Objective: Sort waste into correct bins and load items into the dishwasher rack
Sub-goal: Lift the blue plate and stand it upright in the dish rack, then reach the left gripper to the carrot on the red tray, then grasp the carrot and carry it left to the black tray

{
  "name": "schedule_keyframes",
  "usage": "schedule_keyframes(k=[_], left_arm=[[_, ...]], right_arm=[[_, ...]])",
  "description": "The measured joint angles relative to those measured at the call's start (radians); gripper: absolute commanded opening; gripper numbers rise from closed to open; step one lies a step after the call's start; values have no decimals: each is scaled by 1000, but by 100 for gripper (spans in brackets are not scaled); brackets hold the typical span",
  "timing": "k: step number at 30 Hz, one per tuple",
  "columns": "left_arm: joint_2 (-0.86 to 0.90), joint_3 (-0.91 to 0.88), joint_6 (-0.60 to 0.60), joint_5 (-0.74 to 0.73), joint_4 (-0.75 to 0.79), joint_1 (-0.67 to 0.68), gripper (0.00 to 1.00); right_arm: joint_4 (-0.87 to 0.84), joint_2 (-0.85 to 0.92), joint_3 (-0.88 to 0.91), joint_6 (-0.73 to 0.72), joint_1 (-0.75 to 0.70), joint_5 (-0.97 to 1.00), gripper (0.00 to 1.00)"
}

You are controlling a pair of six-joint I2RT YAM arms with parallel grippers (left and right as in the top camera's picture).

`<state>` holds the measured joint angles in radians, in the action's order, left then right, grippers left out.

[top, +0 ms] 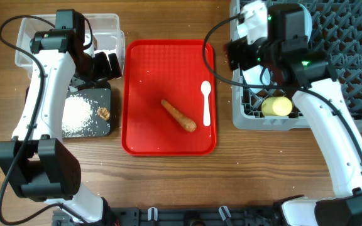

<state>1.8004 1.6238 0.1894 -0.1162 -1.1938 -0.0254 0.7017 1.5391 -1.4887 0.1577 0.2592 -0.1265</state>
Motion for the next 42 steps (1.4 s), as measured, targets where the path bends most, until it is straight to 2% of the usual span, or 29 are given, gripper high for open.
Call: schedule_keyframes(k=[5,8,10,15,17,21,22,24,25,27,31,33,36,42], left_arm=[[0,0,0,0,0,0,100],[0,0,0,0,0,0,100],[0,0,0,0,19,0,100],[0,0,0,-6,63,0,100],[0,0,1,-50,91,0,100],[0,0,24,-254,122,6,99],[0,0,57,-301,141,15,91],[2,-1,180,-366,169,66,87],[8,0,260,-377,189,121,89],[23,0,341,-360,198,205,97],[85,-1,513,-146,174,475,99],[113,-2,590,-65,158,566,95],[147,-4,708,15,151,615,93],[214,-98,827,80,171,601,92]], right_arm=[[125,0,2,-54,40,-89,88],[136,0,3,-103,41,-97,89],[136,0,3,-144,41,-74,92],[170,0,3,-253,4,20,93],[190,0,3,-272,-31,35,94],[226,0,5,-294,-101,46,94],[229,0,5,-296,-117,47,94],[231,0,5,-297,-150,50,94],[233,0,5,-297,-159,52,94],[234,0,5,-297,-164,53,94],[245,0,6,-300,-164,53,94],[256,0,6,-301,-164,53,94],[274,0,7,-301,-164,53,94],[290,0,7,-300,-164,53,95]])
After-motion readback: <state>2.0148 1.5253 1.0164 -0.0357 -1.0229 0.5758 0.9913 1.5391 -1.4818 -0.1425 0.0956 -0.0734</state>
